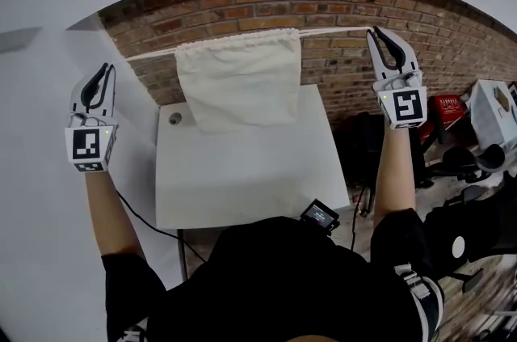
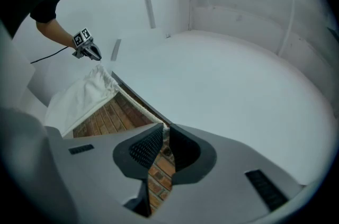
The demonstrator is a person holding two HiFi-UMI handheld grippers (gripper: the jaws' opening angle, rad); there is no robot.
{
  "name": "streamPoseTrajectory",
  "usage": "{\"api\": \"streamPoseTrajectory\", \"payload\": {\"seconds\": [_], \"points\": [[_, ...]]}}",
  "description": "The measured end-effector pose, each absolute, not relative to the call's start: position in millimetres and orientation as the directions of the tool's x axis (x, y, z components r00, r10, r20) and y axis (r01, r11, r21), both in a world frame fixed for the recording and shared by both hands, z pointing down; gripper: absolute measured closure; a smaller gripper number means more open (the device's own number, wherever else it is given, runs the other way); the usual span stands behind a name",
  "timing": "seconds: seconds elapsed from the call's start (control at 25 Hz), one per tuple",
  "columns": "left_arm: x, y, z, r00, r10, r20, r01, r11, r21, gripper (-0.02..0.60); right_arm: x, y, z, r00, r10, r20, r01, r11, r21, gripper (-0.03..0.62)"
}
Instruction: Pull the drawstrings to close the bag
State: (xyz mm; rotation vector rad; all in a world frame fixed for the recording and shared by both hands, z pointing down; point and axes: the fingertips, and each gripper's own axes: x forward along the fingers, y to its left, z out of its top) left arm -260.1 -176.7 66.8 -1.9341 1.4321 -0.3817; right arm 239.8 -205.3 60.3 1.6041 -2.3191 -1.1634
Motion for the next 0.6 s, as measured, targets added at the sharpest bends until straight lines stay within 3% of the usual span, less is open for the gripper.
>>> {"api": "streamPoseTrajectory", "payload": {"seconds": [0.6], "points": [[-268.7,-186.9,63.4,0.341,-0.914,-0.219,-0.739,-0.117,-0.663,0.535,265.5,-216.6,50.1,-0.353,-0.864,-0.358,-0.828,0.11,0.55,0.551]]}}
